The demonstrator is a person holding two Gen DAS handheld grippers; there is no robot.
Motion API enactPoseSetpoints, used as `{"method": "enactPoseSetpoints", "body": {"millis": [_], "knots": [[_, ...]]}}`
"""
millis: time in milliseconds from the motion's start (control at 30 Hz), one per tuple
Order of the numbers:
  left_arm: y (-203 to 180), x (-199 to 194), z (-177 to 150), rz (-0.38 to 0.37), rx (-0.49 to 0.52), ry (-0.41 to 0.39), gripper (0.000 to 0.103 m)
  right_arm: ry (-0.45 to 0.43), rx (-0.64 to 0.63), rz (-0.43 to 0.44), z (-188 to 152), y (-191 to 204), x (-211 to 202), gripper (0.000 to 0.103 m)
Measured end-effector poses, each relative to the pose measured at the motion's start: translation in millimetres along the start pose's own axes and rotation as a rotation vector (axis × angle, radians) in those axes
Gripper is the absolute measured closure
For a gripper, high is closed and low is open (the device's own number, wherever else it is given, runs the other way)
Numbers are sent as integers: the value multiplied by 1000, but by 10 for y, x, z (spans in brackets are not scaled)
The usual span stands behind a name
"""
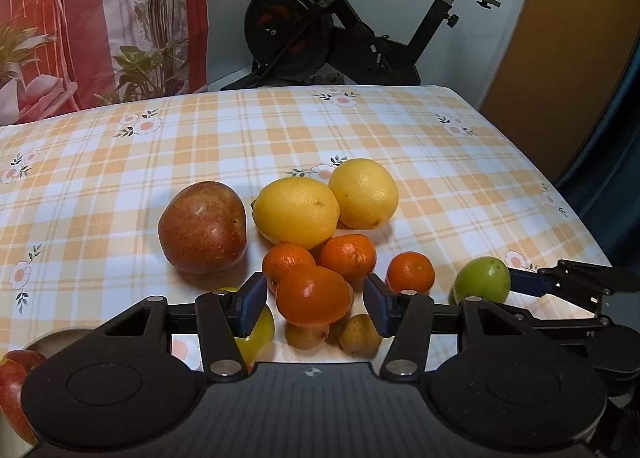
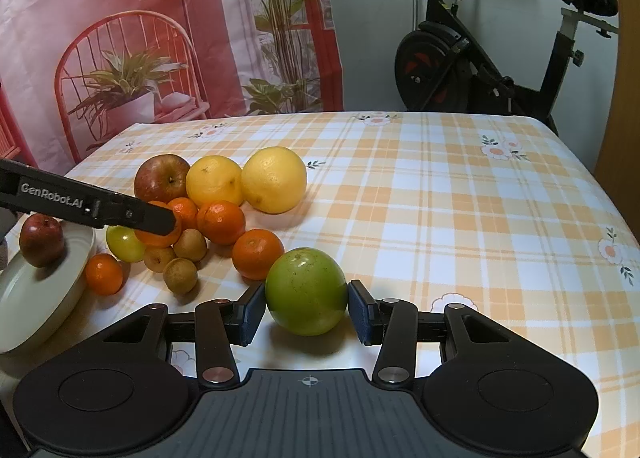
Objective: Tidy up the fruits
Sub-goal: 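Carry the green fruit and the tangerine toward the white plate with both grippers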
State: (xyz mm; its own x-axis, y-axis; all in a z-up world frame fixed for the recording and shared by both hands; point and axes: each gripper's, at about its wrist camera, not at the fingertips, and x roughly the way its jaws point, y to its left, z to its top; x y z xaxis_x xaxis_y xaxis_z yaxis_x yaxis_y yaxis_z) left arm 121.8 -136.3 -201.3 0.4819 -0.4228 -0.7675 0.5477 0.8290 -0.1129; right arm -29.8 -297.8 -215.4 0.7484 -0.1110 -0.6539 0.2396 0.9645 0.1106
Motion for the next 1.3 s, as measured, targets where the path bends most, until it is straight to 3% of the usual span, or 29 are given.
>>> {"method": "enactPoseSetpoints", "body": {"millis": [167, 233, 700, 1100, 1300], "knots": [[-13, 29, 28, 11, -9, -4, 50, 0, 1, 0, -1, 0, 0, 61], [-11, 45, 21, 7, -15, -1, 58, 0, 2, 0, -1, -1, 0, 61], [-4, 19, -23, 22, -21, -28, 59, -9, -2, 5, 2, 12, -9, 61], [386, -502, -140, 45, -90, -92, 59, -36, -13, 59, 125, 171, -51, 61], [657, -864, -261, 91, -123, -118, 59, -37, -52, 113, 236, 418, -31, 61]]}}
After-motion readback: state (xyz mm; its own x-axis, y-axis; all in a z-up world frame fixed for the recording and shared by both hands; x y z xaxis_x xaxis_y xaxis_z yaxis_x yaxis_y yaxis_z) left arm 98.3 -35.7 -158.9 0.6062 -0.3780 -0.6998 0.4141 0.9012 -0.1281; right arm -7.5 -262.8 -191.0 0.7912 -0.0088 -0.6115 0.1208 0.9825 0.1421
